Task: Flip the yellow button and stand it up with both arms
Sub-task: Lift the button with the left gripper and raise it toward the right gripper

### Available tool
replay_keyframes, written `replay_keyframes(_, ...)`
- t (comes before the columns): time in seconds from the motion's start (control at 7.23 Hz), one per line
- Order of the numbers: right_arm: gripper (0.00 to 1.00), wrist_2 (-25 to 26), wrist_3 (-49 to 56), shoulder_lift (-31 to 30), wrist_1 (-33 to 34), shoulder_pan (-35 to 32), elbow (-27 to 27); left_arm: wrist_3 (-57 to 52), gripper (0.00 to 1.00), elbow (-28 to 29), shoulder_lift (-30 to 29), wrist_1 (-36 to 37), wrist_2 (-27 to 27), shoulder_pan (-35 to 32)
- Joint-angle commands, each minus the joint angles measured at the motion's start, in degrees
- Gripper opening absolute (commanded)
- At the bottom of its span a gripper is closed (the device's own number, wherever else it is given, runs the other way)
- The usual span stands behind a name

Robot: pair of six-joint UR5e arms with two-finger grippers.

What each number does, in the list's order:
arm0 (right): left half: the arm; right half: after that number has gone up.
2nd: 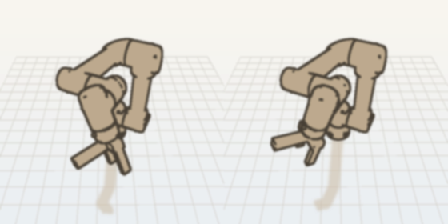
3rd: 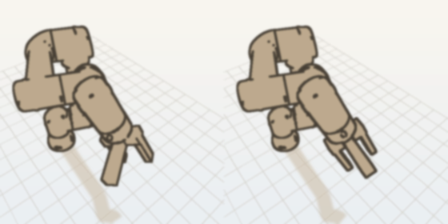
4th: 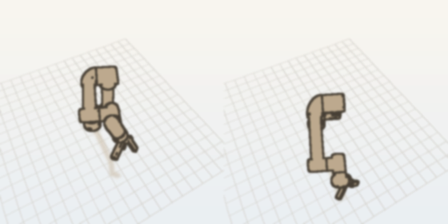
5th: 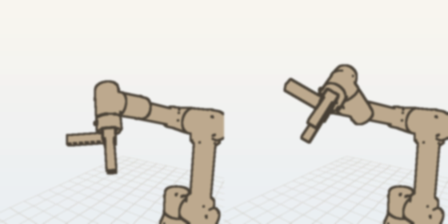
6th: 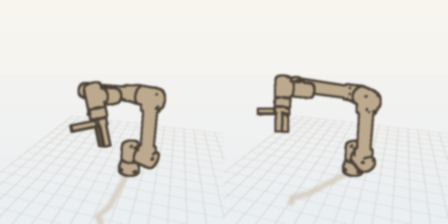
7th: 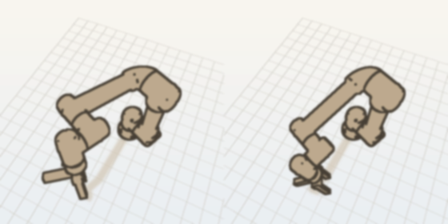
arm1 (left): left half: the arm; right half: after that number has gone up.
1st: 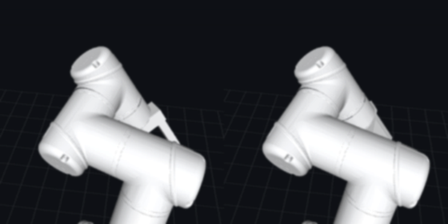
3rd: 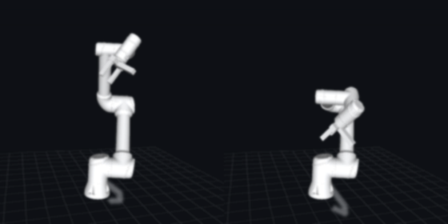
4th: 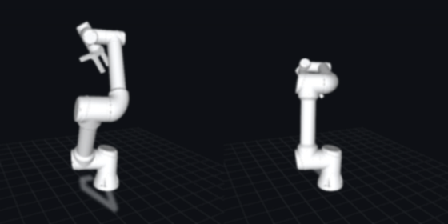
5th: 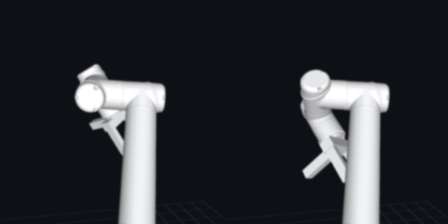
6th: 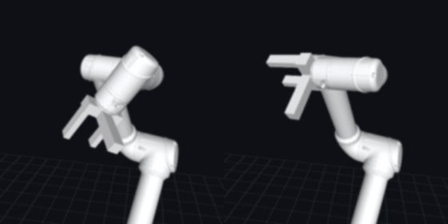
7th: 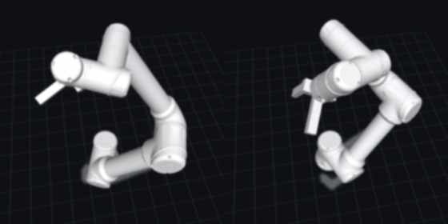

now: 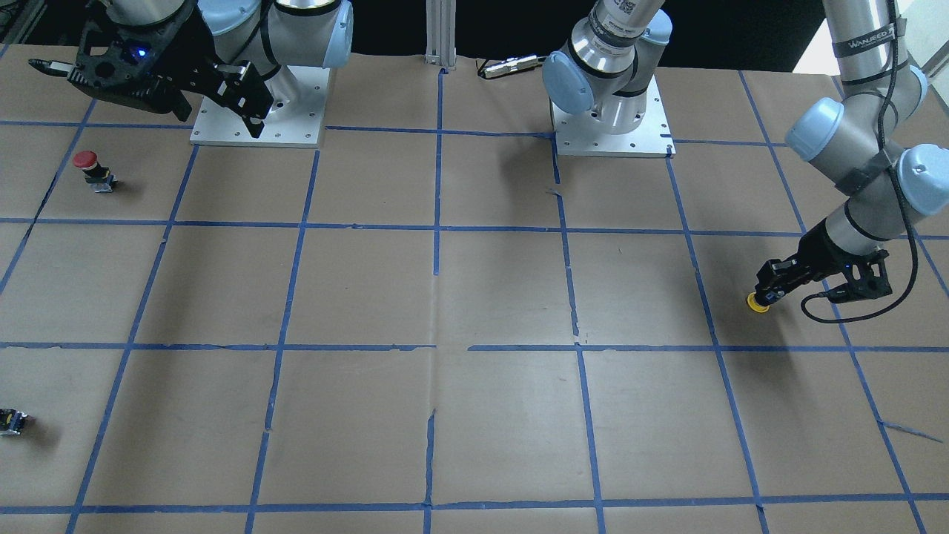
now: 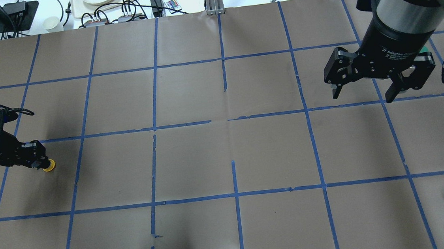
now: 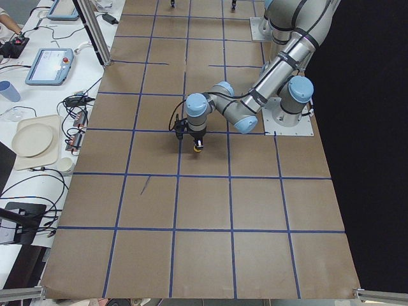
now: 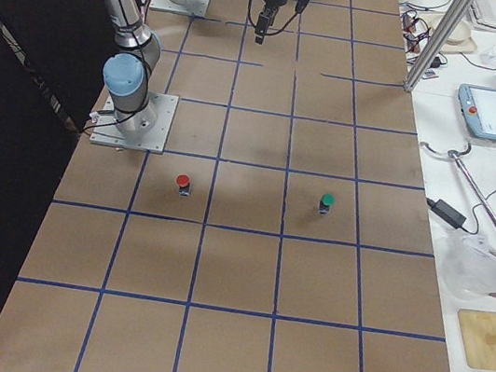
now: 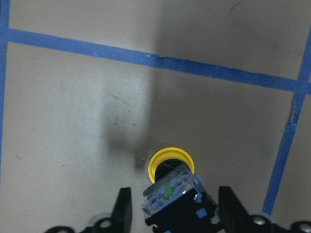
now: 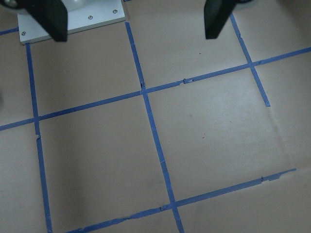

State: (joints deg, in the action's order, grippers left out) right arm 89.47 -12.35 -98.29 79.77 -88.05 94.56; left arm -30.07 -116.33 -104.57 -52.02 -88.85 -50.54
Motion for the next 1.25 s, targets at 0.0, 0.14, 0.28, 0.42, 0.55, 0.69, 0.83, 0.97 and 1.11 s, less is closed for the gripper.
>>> replay_keyframes(0.0, 1.0, -0.2, -0.3, -0.1, 0.5, 0.3, -0.1, -0.5, 0.21, 0.3, 0.7, 0.0, 0.0, 0.0)
replay_keyframes(0.14, 1.0, -0.2, -0.3, -0.1, 0.3, 0.4, 0.0, -0.6, 0.21, 0.7, 1.9, -0.2, 0.2, -0.8)
replay_keyframes(0.28, 1.0, -0.3, -1.0, -0.1, -0.2, 0.2, 0.1, -0.6, 0.21, 1.8, 3.0, -2.3, 0.3, -1.1)
replay_keyframes(0.42, 1.0, -0.9, -3.9, -0.1, -0.4, 0.0, 0.0, -0.7, 0.21, 4.4, 5.6, -10.2, 3.0, -2.4)
replay_keyframes(0.55, 1.0, -4.4, -9.3, -0.1, -1.3, 0.2, -0.3, -0.7, 0.21, 8.4, 7.9, -18.4, 7.4, -4.1)
replay_keyframes(0.69, 1.0, -9.7, -14.0, 0.1, -4.6, 0.4, -0.9, -0.9, 0.21, 12.5, 8.9, -24.6, 12.4, -7.6)
replay_keyframes(0.83, 1.0, -15.6, -18.2, 0.3, -6.5, 0.9, -1.2, -0.8, 0.21, 15.7, 9.6, -31.8, 16.8, -10.2)
replay_keyframes(0.97, 1.0, -23.0, -22.4, 1.2, -9.7, 3.6, -1.9, -0.8, 0.21, 18.6, 9.7, -42.0, 24.3, -10.8)
replay_keyframes(1.11, 1.0, -31.7, -25.8, 1.3, -15.3, 6.9, -2.8, -0.4, 0.21, 21.9, 9.6, -53.3, 32.3, -11.2)
